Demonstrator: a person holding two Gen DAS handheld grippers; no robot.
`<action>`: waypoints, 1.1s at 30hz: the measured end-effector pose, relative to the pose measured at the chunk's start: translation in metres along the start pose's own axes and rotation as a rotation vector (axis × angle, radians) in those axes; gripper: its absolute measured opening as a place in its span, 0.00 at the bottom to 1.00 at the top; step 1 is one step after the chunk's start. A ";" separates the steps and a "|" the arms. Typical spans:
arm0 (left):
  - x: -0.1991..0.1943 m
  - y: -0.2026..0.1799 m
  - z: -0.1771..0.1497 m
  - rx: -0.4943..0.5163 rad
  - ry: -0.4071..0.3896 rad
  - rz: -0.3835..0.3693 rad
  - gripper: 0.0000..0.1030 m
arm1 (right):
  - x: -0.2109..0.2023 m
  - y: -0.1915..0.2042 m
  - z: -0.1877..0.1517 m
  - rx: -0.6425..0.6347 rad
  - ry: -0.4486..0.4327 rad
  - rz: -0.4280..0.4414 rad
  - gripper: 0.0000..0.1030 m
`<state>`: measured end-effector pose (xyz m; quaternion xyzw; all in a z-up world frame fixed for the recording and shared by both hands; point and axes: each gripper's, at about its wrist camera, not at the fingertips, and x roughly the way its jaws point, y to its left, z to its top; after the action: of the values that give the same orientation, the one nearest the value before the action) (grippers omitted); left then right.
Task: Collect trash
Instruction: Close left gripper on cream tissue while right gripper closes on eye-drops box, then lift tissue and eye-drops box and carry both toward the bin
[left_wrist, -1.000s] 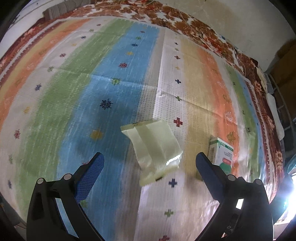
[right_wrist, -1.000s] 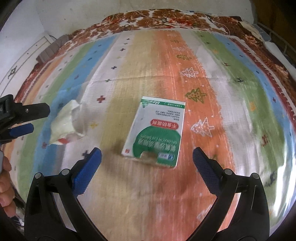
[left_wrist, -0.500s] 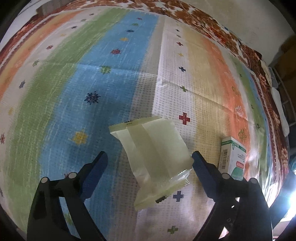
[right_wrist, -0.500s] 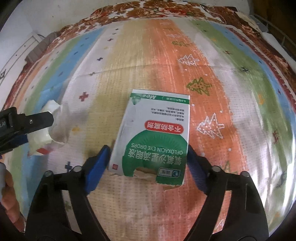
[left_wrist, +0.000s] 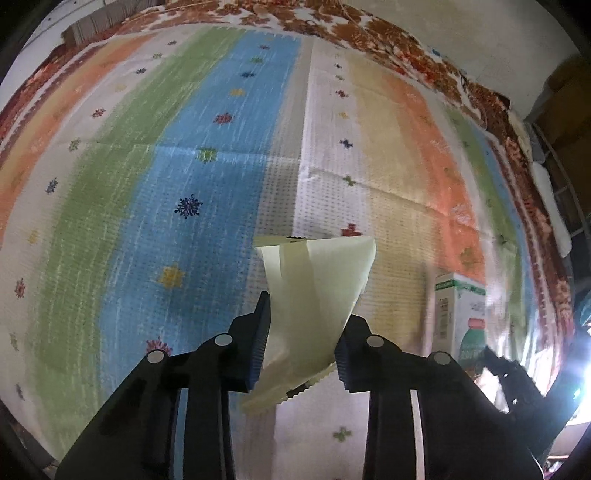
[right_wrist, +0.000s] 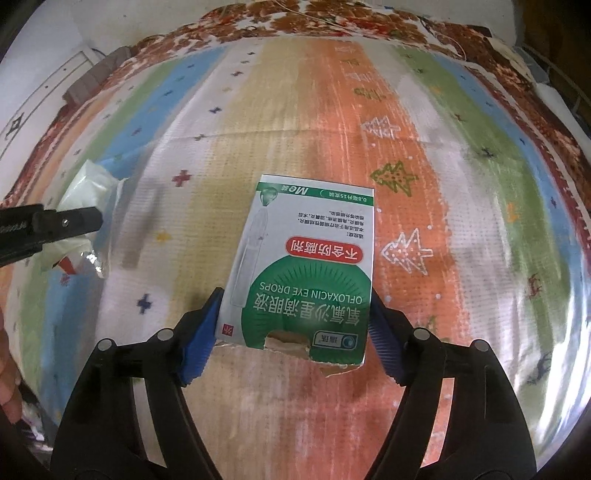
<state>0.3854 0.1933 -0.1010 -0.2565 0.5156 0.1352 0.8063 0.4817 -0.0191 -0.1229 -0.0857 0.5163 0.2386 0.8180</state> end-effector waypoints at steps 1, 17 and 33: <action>-0.004 0.001 -0.001 -0.013 -0.001 -0.013 0.28 | -0.006 0.000 -0.002 -0.008 0.006 0.005 0.67; -0.072 -0.023 -0.046 0.001 -0.033 -0.095 0.26 | -0.109 0.001 -0.031 -0.017 -0.039 0.049 0.67; -0.120 -0.036 -0.092 0.058 -0.064 -0.140 0.26 | -0.172 0.002 -0.069 -0.072 -0.083 0.078 0.67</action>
<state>0.2806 0.1175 -0.0139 -0.2641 0.4740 0.0719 0.8369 0.3644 -0.0960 -0.0014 -0.0848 0.4757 0.2922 0.8253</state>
